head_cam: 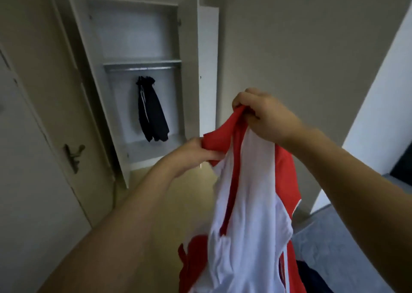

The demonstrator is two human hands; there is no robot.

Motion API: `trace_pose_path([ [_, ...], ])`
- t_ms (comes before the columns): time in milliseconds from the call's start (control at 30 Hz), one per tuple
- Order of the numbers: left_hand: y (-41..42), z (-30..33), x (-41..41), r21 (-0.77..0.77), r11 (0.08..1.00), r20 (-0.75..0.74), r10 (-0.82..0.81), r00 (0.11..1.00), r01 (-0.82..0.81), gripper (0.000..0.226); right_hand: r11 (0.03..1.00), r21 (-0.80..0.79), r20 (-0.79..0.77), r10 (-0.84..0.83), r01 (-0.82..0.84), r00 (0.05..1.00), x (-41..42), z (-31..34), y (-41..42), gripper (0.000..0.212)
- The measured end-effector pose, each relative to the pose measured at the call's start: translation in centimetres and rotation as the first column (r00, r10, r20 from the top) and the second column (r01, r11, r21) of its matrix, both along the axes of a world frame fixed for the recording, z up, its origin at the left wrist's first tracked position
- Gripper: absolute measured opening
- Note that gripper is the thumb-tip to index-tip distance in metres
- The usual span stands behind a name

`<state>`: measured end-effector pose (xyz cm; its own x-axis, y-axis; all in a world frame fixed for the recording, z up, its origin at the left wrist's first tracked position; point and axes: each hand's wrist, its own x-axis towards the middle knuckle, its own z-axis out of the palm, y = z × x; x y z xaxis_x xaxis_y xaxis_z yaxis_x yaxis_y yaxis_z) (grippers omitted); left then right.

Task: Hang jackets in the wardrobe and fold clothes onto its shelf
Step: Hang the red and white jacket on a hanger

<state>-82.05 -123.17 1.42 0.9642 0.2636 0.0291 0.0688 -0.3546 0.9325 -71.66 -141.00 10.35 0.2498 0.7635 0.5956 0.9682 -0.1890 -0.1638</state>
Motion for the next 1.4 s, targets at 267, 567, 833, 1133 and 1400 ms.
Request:
trace_pose_path([
  [267,15.5,4.1,7.2,-0.533,0.774,0.343,0.567,0.749,-0.342,0.013,0.87,-0.457,-0.062,-0.242,0.188,0.968,12.0,-1.2,16.2,0.033],
  [567,34.7,9.1,16.9,-0.779,0.537,0.309,0.778,0.547,-0.324,0.023,0.794,-0.548,-0.439,-0.542,0.265,0.716,27.2,-10.8,37.8,0.037],
  [833,52.8,2.2,24.7,-0.477,0.678,-0.003,0.636,0.772,-0.56,0.011,0.858,-0.05,-0.957,0.105,0.511,-0.27,35.9,-11.7,59.6,0.029],
  [1133,75.8,-2.1,33.5,-0.495,0.678,-0.095,0.58,0.809,-0.544,0.018,0.812,0.01,-1.0,0.013,0.584,0.0,47.2,-13.5,83.0,0.033],
  [1400,90.9,-3.4,47.4,-0.501,0.68,-0.124,0.556,0.822,-0.536,0.014,0.894,0.109,-0.991,0.131,0.434,-0.02,58.5,-10.8,100.0,0.03],
])
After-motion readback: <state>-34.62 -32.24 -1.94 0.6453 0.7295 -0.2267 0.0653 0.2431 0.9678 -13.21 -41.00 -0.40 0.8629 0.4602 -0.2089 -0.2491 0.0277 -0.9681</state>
